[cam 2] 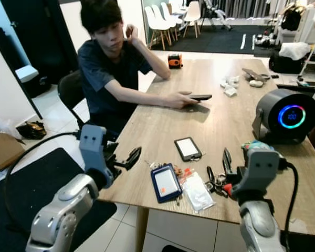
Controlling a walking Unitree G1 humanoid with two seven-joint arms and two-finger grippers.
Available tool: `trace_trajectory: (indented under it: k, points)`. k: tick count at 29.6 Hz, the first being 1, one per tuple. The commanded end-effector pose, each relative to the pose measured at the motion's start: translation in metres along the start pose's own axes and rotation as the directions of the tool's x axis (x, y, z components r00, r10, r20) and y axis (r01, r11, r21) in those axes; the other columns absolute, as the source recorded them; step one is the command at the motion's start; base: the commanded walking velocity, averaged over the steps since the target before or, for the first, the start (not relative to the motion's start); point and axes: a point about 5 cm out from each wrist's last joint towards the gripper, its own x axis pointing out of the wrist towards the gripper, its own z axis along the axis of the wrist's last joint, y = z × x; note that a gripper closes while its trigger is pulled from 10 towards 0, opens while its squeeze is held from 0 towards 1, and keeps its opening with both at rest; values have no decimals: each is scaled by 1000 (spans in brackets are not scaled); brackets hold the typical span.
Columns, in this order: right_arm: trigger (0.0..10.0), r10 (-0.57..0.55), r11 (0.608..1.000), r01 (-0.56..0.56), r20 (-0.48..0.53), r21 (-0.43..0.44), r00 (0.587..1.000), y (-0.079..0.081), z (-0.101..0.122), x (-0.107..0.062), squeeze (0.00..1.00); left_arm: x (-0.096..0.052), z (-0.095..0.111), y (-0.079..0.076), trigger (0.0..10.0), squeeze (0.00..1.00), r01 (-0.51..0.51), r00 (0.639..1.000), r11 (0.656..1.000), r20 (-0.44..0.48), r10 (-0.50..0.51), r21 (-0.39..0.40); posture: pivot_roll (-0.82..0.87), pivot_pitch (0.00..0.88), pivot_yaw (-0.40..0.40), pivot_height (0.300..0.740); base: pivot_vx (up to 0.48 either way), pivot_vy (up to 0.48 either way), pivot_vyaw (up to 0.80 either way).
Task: Hang keys on a hook
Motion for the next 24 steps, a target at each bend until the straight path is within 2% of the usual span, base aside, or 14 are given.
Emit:
trace_trajectory:
  k: [1, 10, 24]
  points:
    - [10000, -16, 999, 15, -20, -49, 1000, -5, -5, -5, 0, -3, -6, 9, 10000, 0, -34, 999, 999, -23, 34, 11, -37, 129, 112, 740, 0, 0, 0]
    - [10000, 17, 992, -21, -36, -121, 999, 0, -5, -8, 0, -1, -8, 6, 10000, 0, -31, 999, 998, -26, 32, 46, -45, 126, 115, 740, 0, 0, 0]
    - [10000, 5, 995, -7, -22, -103, 1000, 1, -4, -6, 0, 1, -9, 4, 10000, 0, -25, 1000, 998, -17, 26, 64, -45, 123, 114, 740, 0, 0, 0]
